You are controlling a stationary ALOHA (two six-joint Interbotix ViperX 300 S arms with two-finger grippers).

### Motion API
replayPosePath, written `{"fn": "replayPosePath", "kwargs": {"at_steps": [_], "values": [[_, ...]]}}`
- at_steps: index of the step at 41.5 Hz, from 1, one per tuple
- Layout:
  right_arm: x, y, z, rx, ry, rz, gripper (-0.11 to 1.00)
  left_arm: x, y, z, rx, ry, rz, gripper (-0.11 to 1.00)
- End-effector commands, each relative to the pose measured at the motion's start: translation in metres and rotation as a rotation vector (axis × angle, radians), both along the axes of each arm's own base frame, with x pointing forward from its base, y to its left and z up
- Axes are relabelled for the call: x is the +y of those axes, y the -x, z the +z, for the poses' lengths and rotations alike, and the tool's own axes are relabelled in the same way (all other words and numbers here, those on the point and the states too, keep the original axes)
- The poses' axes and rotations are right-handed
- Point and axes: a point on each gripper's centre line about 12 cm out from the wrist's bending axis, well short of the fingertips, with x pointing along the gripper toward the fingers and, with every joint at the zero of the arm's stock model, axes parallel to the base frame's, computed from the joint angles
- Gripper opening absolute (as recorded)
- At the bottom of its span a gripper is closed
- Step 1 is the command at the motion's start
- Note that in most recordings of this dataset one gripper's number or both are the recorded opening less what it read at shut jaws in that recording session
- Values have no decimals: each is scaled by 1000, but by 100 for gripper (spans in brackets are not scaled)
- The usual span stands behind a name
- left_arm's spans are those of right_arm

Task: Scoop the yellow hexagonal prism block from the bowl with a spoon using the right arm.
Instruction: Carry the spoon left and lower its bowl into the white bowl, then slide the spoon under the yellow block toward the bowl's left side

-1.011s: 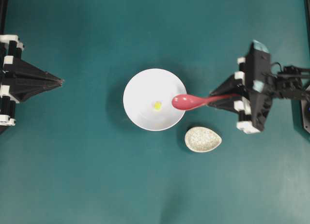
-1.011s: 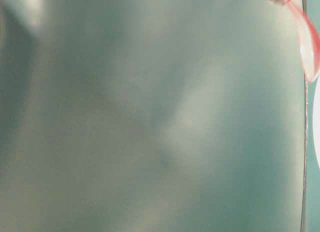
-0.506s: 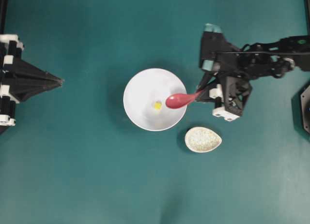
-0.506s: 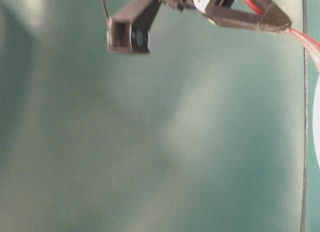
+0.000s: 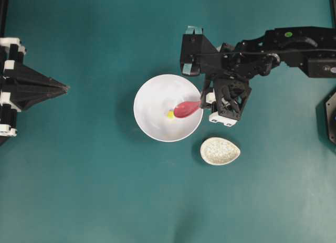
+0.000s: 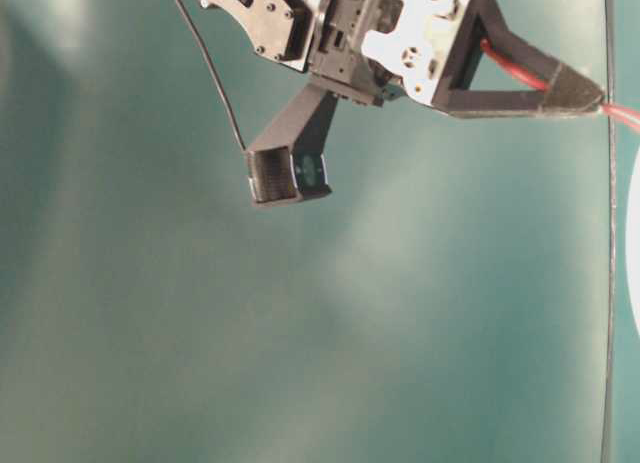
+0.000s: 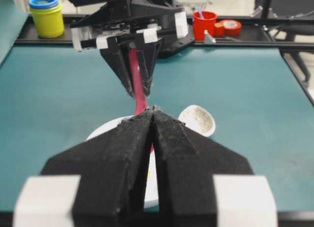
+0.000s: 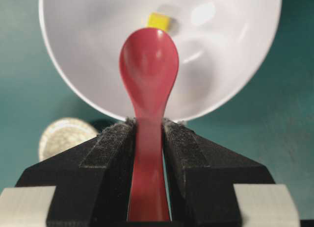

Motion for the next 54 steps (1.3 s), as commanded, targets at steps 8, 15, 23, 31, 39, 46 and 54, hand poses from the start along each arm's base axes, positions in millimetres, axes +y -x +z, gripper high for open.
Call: {"fn": "replayPosePath", "kwargs": {"at_steps": [8,15,23,31,39,46,54], "values": [[-3,-3,11,-26,20,-8,24,0,-2,5,-9,0,0,1],[-3,-6,3,-11,19,-4,24,0,-2,5,-11,0,0,1],[-1,-11,-3,-13,24,1,24,0,-2,5,-9,-1,-1,1],[-1,-13,-6,-23,28,-4,24,0,-2,4,-6,-1,-1,1],[0,-15,-8,-24,30,-4,24,0,-2,3,5,0,0,1],[2,-18,-13,-12,26,1,24,0,-2,5,2,0,0,1],[0,-27,-16,-26,35,2,24,0,-2,5,2,0,0,1]]}}
